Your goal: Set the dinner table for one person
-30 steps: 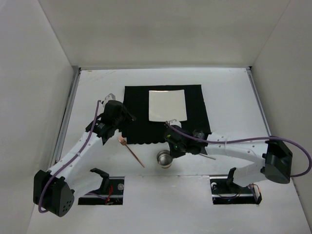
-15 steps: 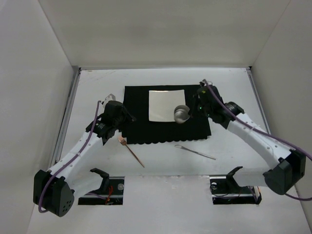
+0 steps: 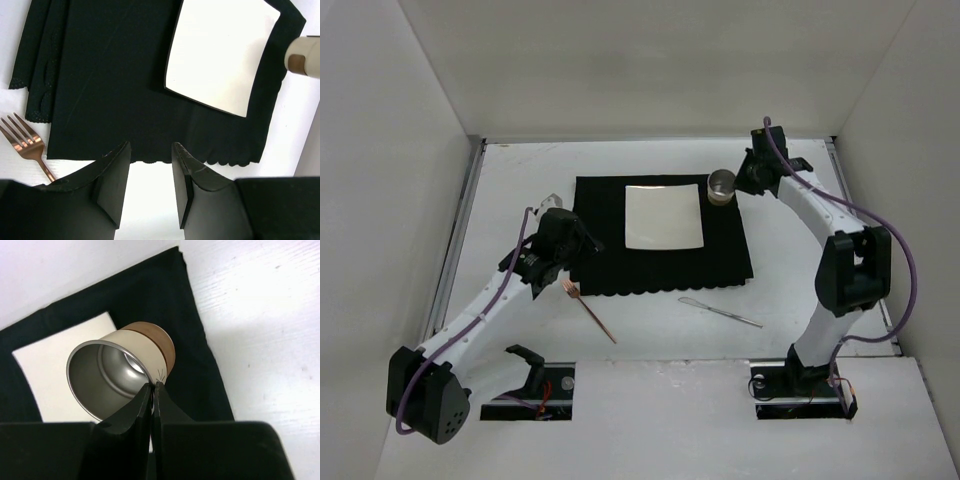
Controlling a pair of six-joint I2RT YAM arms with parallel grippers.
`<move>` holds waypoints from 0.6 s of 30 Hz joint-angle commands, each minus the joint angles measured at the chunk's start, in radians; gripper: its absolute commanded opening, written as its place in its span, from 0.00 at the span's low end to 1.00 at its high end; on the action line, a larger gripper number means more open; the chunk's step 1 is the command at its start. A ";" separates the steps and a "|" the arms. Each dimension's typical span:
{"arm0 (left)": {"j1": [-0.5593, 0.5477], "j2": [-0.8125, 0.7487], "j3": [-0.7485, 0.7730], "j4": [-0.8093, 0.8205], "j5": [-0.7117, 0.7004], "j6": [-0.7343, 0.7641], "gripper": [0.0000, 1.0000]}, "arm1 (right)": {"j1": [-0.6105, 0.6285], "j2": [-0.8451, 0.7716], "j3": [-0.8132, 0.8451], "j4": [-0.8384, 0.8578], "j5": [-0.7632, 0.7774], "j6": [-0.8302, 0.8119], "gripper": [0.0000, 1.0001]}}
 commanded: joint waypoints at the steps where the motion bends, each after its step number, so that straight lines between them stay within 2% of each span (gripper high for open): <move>1: -0.010 -0.005 0.005 0.001 0.018 -0.010 0.36 | -0.026 0.045 0.086 0.065 -0.021 0.008 0.09; 18: -0.041 0.039 0.013 0.010 0.014 -0.021 0.36 | -0.058 0.205 0.150 0.117 -0.052 0.072 0.09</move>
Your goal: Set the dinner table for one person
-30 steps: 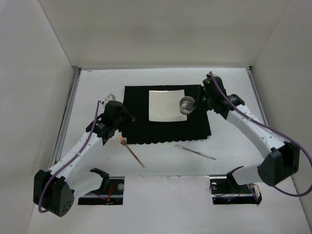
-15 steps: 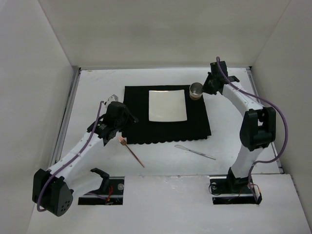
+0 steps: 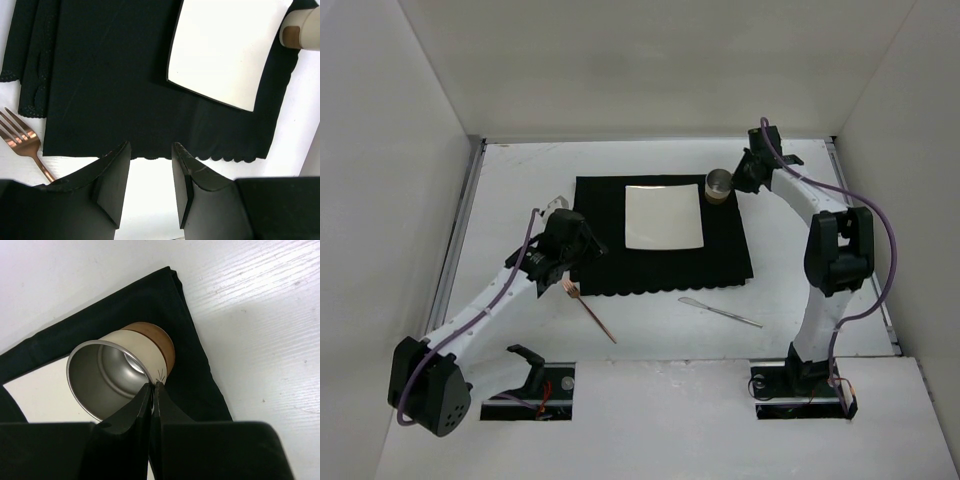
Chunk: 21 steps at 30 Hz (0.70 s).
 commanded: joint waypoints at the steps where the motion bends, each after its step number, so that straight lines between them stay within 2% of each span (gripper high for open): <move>1: -0.009 0.008 0.018 0.010 0.016 -0.009 0.36 | -0.006 0.014 0.054 0.060 0.002 0.025 0.09; 5: -0.009 0.016 0.019 0.013 0.016 -0.009 0.36 | -0.003 0.019 0.051 0.058 0.031 0.019 0.11; 9: -0.006 0.019 0.019 0.013 0.016 -0.009 0.36 | -0.003 0.000 0.043 0.057 0.045 0.004 0.33; 15: 0.010 0.005 0.025 0.007 0.017 0.003 0.36 | -0.003 -0.141 -0.053 0.058 0.043 -0.025 0.55; 18: 0.022 -0.007 0.030 0.006 0.019 0.014 0.36 | -0.003 -0.285 -0.180 0.057 0.045 -0.070 0.59; 21: 0.037 -0.017 0.030 0.008 0.028 0.027 0.37 | 0.020 -0.467 -0.364 0.037 0.045 -0.107 0.54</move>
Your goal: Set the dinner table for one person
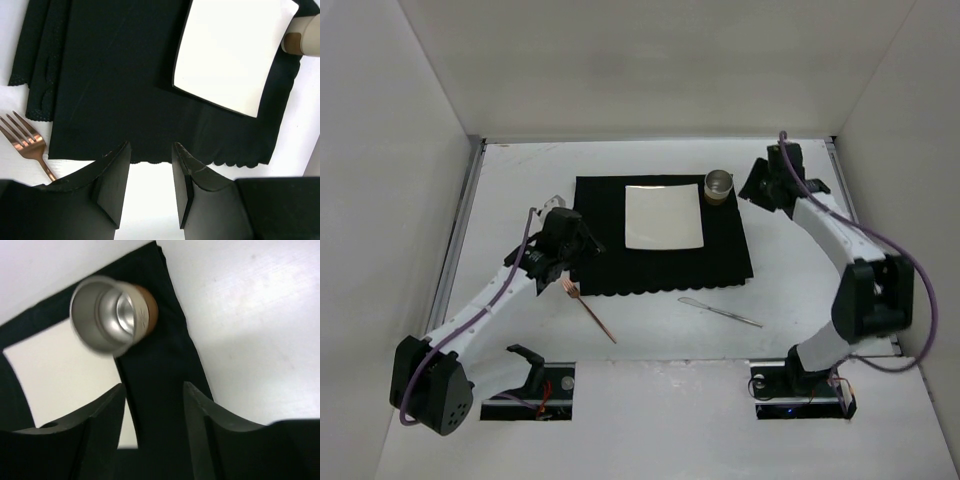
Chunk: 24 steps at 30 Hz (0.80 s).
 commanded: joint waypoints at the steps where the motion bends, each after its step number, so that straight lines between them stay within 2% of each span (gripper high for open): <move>1: 0.017 -0.035 0.030 0.007 0.030 0.026 0.37 | 0.029 -0.224 -0.161 -0.002 0.016 -0.058 0.51; 3: 0.020 -0.037 0.030 0.010 0.038 0.034 0.37 | 0.073 -0.368 -0.298 -0.061 0.018 -0.044 0.42; 7: 0.023 -0.037 0.031 0.018 0.048 0.051 0.37 | 0.196 -0.546 -0.433 -0.240 0.032 0.002 0.23; 8: 0.023 -0.040 0.027 0.026 0.053 0.052 0.37 | 0.242 -0.576 -0.447 -0.305 0.038 0.010 0.22; 11: 0.028 -0.054 0.011 0.044 0.065 0.055 0.37 | 0.366 -0.588 -0.441 -0.494 0.062 0.020 0.25; 14: 0.033 -0.069 -0.013 0.064 0.085 0.057 0.37 | 0.475 -0.530 -0.421 -0.615 0.119 0.008 0.35; 19: 0.048 -0.117 -0.053 0.078 0.117 0.052 0.37 | 0.503 -0.438 -0.410 -0.620 0.127 -0.075 0.48; 24: 0.074 -0.175 -0.073 0.067 0.142 0.051 0.37 | 0.512 -0.358 -0.404 -0.560 0.115 -0.150 0.49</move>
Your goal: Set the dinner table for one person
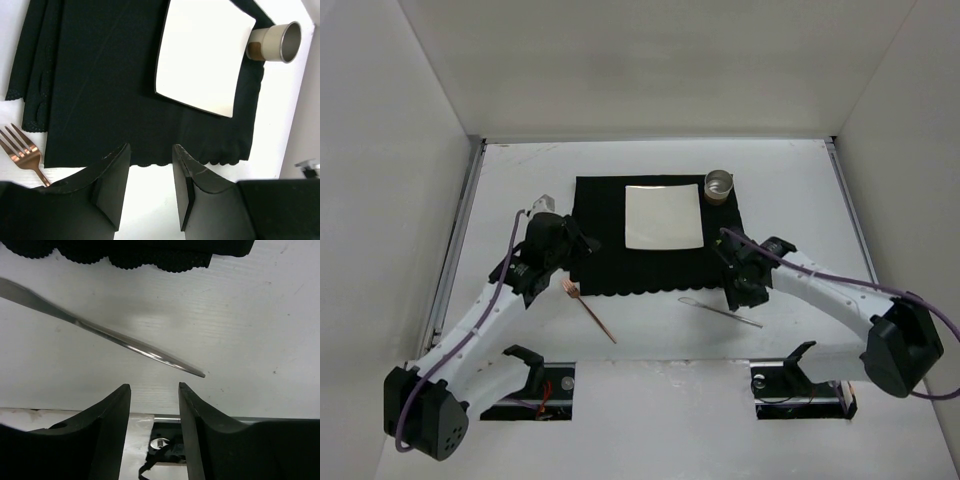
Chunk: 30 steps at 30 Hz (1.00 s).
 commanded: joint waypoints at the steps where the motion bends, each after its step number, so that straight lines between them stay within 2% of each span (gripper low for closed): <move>1: 0.022 -0.058 -0.021 0.004 0.076 0.010 0.37 | 0.019 0.034 0.046 -0.001 0.013 -0.073 0.49; 7: 0.034 -0.093 -0.049 0.006 0.093 -0.001 0.37 | 0.074 0.119 0.050 0.066 -0.010 -0.148 0.50; 18: 0.033 -0.102 -0.060 0.018 0.103 -0.010 0.37 | 0.042 0.232 0.031 0.181 -0.041 -0.213 0.44; 21: 0.031 -0.107 -0.063 0.019 0.106 -0.010 0.37 | 0.016 0.242 0.021 0.206 -0.057 -0.216 0.40; 30: 0.054 -0.122 -0.084 0.015 0.122 -0.012 0.37 | 0.021 0.200 -0.019 0.186 -0.131 -0.202 0.40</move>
